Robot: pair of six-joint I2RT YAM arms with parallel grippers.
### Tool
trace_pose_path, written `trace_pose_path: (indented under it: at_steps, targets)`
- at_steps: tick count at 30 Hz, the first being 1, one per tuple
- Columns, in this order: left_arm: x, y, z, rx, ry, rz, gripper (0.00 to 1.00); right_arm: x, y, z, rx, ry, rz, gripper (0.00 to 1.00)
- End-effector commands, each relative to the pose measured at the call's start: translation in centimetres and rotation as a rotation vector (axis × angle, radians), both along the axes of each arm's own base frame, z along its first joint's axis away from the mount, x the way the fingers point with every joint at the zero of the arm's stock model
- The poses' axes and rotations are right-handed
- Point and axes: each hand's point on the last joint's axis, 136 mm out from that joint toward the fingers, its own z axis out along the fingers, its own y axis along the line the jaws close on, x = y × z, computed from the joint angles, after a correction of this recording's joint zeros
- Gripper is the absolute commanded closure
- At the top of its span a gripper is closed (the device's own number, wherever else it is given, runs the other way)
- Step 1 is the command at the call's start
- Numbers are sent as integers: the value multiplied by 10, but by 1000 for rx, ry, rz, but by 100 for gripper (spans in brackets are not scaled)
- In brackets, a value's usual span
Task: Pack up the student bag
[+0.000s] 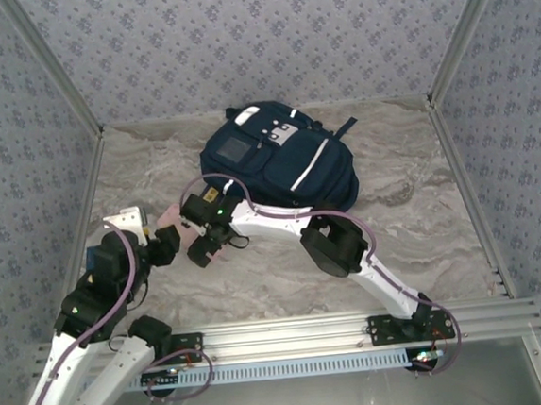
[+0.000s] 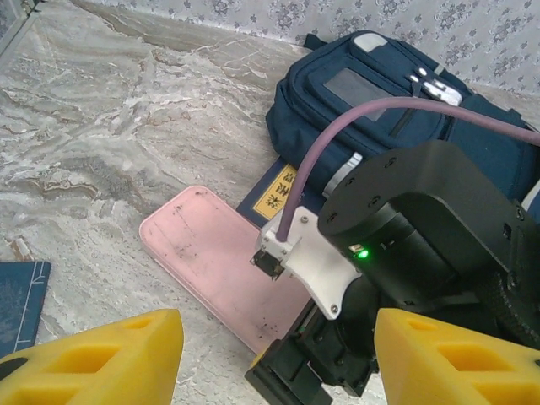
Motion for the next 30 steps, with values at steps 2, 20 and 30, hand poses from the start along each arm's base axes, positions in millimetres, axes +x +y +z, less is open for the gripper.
trace_pose_path:
  at_steps: [2, 20, 30]
  targets:
    - [3, -3, 4, -6, -16, -13, 39, -3, -11, -21, -100, 6, 18, 0]
    - [6, -6, 0, -32, 15, -10, 39, -7, -19, 8, -24, -27, -15, 23]
    - [10, -37, -2, -219, 92, -64, 24, -19, -74, 78, 211, -150, -147, 27]
